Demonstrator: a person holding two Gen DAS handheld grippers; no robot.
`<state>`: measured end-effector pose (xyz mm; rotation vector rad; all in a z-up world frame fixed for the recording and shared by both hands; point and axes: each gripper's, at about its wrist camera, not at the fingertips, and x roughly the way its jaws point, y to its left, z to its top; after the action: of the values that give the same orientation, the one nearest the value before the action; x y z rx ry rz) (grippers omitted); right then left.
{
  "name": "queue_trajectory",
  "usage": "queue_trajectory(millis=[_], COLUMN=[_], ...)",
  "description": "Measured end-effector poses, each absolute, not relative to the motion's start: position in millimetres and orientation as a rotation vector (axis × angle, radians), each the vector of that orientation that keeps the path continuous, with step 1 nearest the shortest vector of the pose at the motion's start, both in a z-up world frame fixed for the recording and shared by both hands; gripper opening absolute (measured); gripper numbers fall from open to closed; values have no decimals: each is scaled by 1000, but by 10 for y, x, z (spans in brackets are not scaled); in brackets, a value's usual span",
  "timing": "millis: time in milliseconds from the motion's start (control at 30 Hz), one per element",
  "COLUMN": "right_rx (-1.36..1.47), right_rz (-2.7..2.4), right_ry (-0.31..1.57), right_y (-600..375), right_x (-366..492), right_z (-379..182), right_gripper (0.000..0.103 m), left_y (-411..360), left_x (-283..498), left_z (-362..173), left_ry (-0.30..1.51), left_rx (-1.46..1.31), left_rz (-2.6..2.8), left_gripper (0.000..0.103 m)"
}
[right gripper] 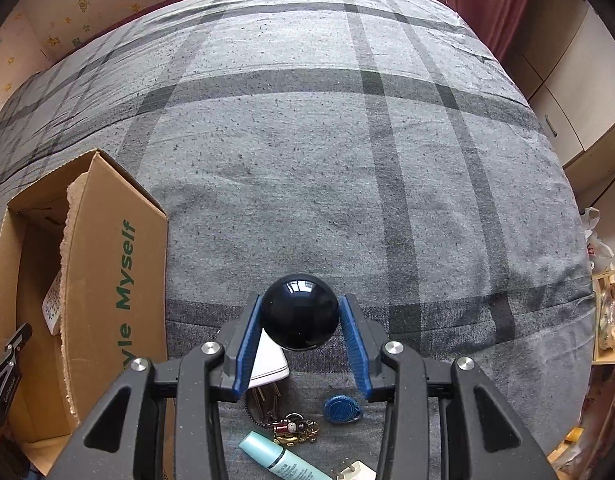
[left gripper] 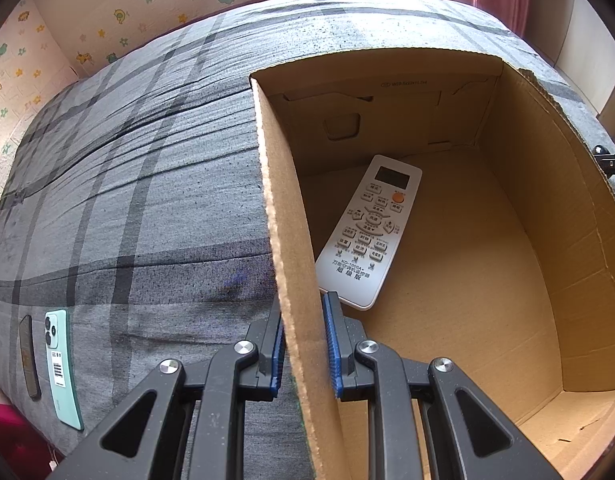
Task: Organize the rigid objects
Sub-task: 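Carry the black ball with the right gripper into the box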
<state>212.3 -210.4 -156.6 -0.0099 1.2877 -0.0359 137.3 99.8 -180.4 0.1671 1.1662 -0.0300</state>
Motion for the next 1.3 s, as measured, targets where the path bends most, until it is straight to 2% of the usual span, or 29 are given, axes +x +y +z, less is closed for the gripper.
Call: queue_trajectory(millis=[767, 1300], right_rx=[-141, -204], right_rz=[130, 257], right_ry=[1186, 1187], right_y=[-1321, -691], right_x=[1893, 1752], right_z=[-737, -748], right_gripper=[42, 42], left_y=[1022, 1021], left_x=[1385, 1386], left_z=[-1807, -1807], left_ry=[1168, 1169], left_rx=[164, 164], left_rz=[-32, -32], left_gripper=[20, 20])
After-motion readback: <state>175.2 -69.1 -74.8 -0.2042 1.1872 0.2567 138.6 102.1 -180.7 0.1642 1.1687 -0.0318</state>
